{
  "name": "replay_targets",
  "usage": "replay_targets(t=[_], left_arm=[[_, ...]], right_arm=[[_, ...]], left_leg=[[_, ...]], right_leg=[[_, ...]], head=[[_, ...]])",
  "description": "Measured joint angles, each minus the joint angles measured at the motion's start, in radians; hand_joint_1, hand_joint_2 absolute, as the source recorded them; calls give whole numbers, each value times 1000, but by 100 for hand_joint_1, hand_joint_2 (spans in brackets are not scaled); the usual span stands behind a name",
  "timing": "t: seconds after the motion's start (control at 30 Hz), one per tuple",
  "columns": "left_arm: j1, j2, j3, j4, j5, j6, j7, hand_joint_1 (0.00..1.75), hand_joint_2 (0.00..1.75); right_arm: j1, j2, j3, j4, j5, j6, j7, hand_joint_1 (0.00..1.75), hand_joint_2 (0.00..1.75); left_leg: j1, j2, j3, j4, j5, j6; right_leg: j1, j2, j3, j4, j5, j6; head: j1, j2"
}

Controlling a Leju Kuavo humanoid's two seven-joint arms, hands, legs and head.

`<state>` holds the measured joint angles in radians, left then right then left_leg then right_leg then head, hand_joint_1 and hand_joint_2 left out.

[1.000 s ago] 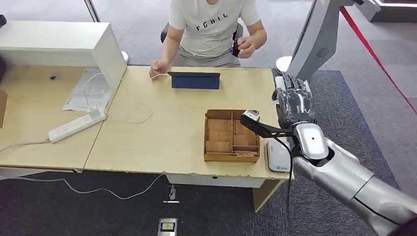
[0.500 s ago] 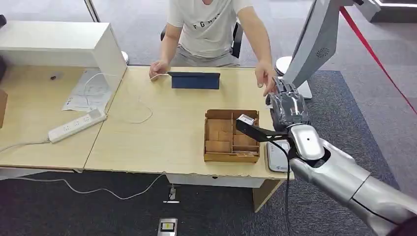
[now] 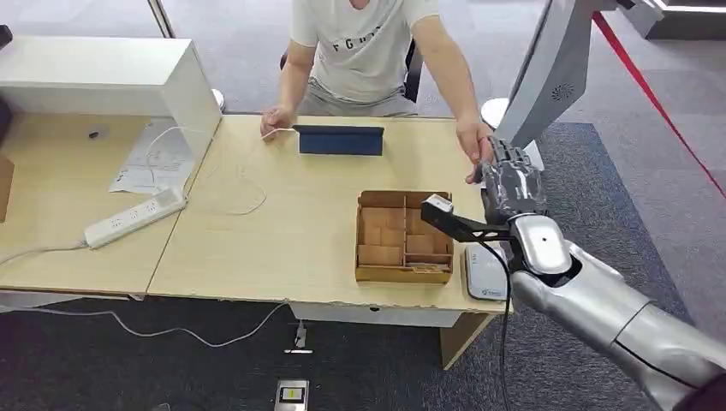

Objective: Pass the card to the sensor for recognition and then transmit it.

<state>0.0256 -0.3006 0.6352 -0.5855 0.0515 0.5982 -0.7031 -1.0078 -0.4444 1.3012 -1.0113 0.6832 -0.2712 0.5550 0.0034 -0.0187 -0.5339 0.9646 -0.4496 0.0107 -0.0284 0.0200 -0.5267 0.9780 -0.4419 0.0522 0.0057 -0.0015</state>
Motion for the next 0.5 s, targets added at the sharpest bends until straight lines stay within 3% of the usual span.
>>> replay_targets(t=[0.13, 0.17, 0.2, 0.5], left_arm=[[3, 2, -45, -23, 13, -13, 0, 0, 0], [3, 3, -55, -28, 16, -15, 0, 0, 0], [3, 3, -64, -31, 18, -17, 0, 0, 0], [-3, 7, -114, -50, 29, -31, 0, 0, 0]], right_arm=[[1, -28, -1, 3, -6, -3, 28, 175, 175], [2, -36, -1, 3, -8, -3, 32, 110, 175], [2, -43, -1, 3, -8, -3, 35, 0, 0], [19, -90, 0, 2, -9, 0, 43, 0, 0]], left_leg=[[0, -1, 0, 0, 0, 0], [0, -1, 0, 0, 0, 0], [0, -1, 0, 0, 0, 0], [0, 0, 0, 0, 0, 0]], right_leg=[[0, 0, 0, 0, 0, 0], [0, 0, 0, 0, 0, 0], [0, 0, 0, 0, 0, 0], [0, 0, 0, 0, 0, 0]], head=[[0, 0], [0, 0], [0, 0], [0, 0]])
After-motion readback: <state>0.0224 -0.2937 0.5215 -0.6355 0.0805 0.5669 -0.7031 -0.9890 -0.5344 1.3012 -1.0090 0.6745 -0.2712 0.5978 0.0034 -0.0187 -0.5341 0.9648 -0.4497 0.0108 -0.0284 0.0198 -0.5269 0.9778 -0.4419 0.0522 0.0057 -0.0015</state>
